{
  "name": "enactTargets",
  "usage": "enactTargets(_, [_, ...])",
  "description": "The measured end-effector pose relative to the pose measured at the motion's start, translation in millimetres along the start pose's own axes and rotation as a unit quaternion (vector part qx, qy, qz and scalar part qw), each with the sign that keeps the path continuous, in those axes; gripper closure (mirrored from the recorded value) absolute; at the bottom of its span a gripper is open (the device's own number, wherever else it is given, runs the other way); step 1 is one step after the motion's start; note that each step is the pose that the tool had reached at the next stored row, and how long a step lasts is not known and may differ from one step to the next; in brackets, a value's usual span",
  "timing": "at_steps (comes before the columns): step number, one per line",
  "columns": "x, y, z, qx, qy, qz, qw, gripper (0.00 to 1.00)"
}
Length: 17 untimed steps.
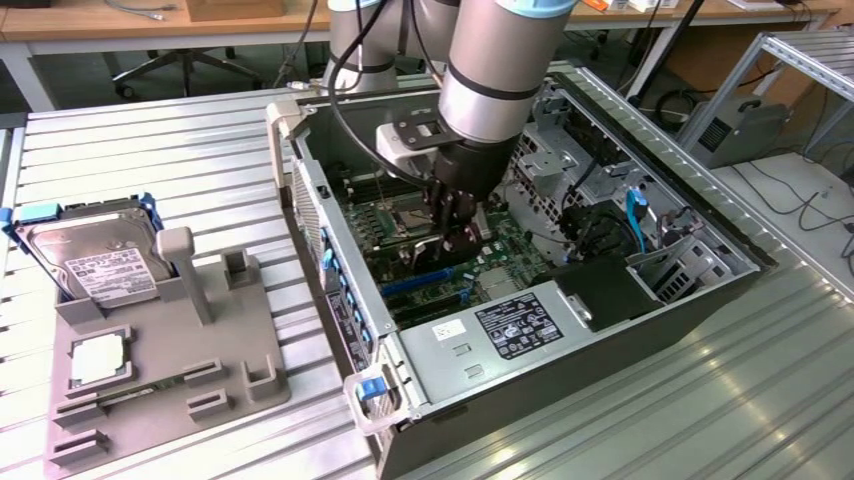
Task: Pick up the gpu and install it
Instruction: 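Insert the gpu into the slot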
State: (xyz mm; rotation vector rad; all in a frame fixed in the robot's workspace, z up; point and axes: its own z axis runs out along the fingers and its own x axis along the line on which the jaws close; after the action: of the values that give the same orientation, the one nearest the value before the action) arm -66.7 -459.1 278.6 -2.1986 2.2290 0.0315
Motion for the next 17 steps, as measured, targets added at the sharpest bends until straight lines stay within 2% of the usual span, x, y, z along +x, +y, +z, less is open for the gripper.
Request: enactTargets(17, [0.1,3.6,1.1,0.0007,0.0000,0.000,1.0000,0.73])
